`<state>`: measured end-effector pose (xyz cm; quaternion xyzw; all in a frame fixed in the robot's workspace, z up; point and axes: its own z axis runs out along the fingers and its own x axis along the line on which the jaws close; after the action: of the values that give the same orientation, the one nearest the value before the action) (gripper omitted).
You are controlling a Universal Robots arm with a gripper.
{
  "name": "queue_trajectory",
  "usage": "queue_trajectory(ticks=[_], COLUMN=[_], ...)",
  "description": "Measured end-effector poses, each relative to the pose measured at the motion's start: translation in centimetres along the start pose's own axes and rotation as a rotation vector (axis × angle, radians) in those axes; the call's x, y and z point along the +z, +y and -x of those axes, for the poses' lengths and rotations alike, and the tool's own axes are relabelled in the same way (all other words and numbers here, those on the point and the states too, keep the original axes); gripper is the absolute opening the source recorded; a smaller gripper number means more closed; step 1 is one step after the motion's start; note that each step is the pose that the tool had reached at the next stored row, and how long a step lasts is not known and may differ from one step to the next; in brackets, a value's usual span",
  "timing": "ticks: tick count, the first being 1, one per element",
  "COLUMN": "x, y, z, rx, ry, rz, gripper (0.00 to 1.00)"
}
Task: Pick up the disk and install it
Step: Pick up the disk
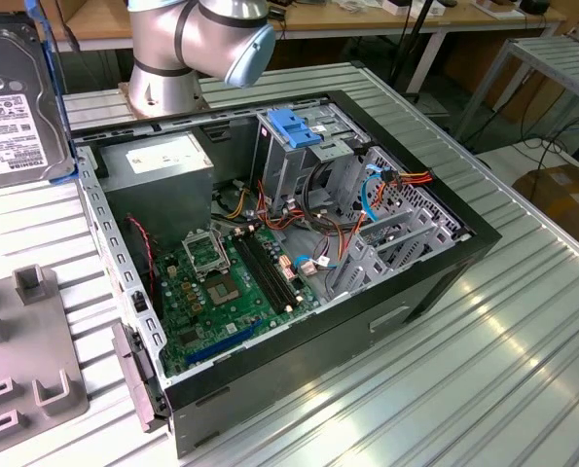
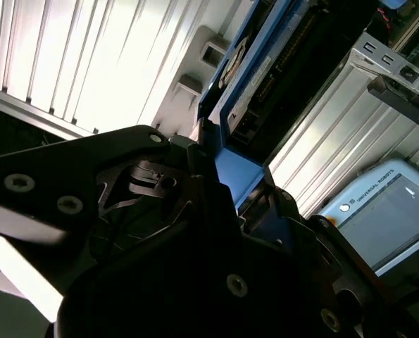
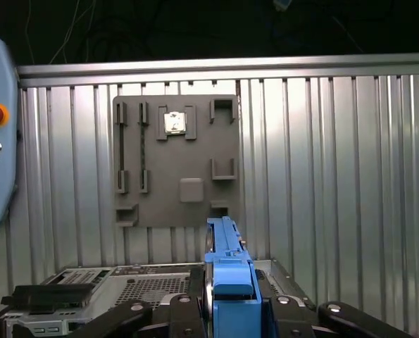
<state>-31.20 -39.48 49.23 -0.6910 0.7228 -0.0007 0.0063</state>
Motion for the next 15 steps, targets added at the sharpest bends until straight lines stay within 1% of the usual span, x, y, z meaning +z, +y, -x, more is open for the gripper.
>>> queue_trajectory(ticks=[1,2,4,5,7,8,14,15], x=[0.01,0.02,0.04,0.06,0.08,0.1,0.17,0.19], y=[-0.21,-0.61,-1.1,-1.48,-1.94,-2.42,-3.96,-4.35], z=[-0.05,-0.13,-0.21,-0.26,-0.32,-0.39,-0.62,-0.64], rx=[0.0,0.0,0.0,0.0,0.0,0.0,0.0,0.0], ry=[0.0001,0.0002,0.0004,0.0005,0.0006,0.0009,0.0014,0.0015], rz=[0.0001,0.0002,0.0004,0.0004,0.0004,0.0005,0.0005,0.0005], gripper=[0.37,0.37,0.37,0.37,0.37,0.37,0.37,0.37])
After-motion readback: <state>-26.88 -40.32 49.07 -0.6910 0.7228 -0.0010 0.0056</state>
